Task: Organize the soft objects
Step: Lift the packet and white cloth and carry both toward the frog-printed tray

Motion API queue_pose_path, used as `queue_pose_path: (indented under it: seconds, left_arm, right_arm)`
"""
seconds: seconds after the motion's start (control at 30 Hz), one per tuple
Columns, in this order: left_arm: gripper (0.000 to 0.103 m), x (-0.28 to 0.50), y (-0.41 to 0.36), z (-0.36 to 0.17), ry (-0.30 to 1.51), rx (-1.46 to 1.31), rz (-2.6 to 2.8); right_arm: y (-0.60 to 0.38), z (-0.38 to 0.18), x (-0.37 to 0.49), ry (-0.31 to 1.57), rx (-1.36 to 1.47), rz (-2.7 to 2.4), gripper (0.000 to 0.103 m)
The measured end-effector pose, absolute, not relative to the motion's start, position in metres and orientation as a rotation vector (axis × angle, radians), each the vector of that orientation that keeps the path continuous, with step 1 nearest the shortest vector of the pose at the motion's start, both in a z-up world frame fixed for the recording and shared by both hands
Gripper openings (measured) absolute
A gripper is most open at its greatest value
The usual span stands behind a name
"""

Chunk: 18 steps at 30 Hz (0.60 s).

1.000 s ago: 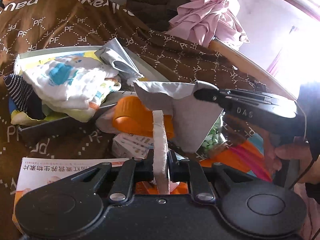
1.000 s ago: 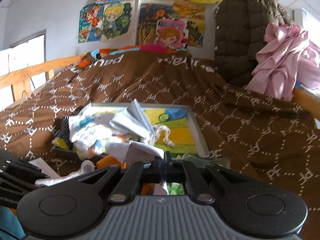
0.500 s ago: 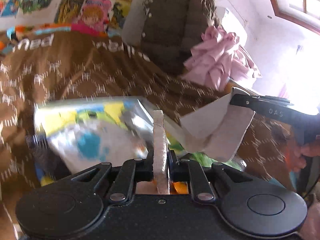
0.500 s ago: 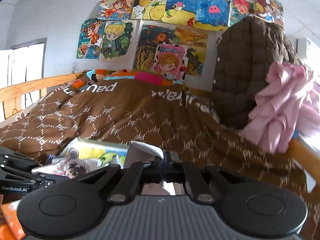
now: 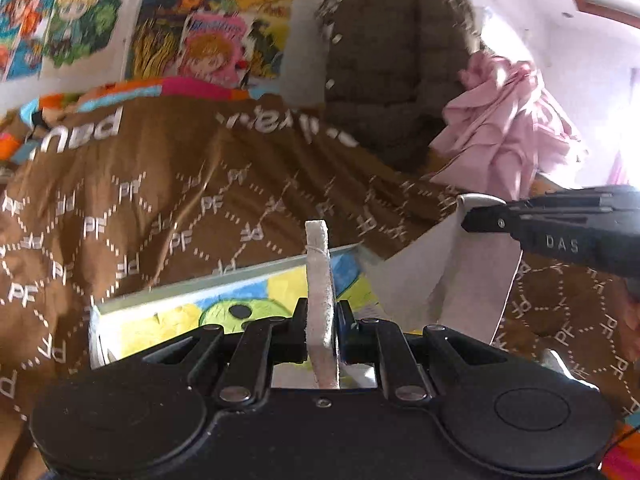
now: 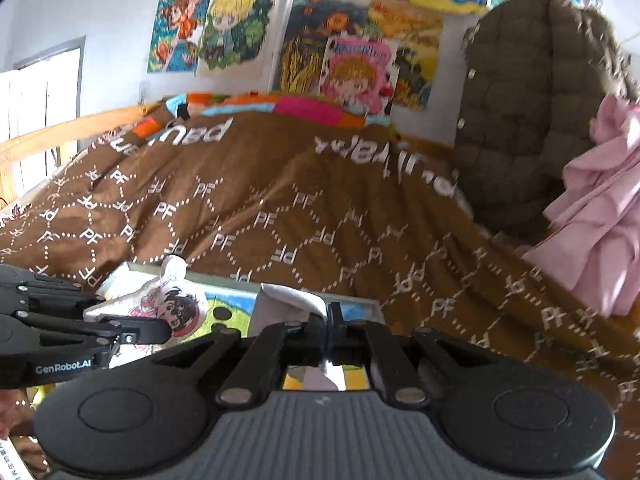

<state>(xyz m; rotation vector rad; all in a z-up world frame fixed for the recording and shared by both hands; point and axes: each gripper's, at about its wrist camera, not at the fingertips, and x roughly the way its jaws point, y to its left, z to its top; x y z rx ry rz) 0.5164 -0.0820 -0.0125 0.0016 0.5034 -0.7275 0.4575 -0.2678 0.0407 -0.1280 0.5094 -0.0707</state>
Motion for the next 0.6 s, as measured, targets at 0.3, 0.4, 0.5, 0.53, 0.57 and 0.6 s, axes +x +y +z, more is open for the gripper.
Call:
queue_pose_path:
  seconds: [0.3, 0.4, 0.5, 0.53, 0.57, 0.6]
  left_arm:
    - [0.014, 0.537, -0.082, -0.043, 0.599, -0.044, -0.708]
    - [0.015, 0.54, -0.081, -0.048, 0.612, -0.059, -0.707]
    - [0.017, 0.543, -0.078, -0.056, 0.637, -0.092, -0.706]
    - [0.018, 0.543, -0.076, -0.058, 0.647, -0.101, -0.701]
    - [0.018, 0.543, -0.075, -0.06, 0.652, -0.107, -0.699]
    - [0.018, 0.542, -0.073, -0.062, 0.656, -0.113, -0.697]
  right_arm:
    - [-0.259, 0.013, 0.469, 0.587, -0.113, -0.016, 0.004]
    - [-0.256, 0.009, 0.468, 0.61, -0.091, 0.009, 0.008]
    - [-0.251, 0.004, 0.465, 0.628, -0.081, 0.028, 0.011]
    - [-0.25, 0.004, 0.464, 0.631, -0.081, 0.033, 0.012]
    - [-0.248, 0.003, 0.463, 0.634, -0.082, 0.038, 0.015]
    - [-0.247, 0.003, 0.463, 0.633, -0.082, 0.04, 0.017]
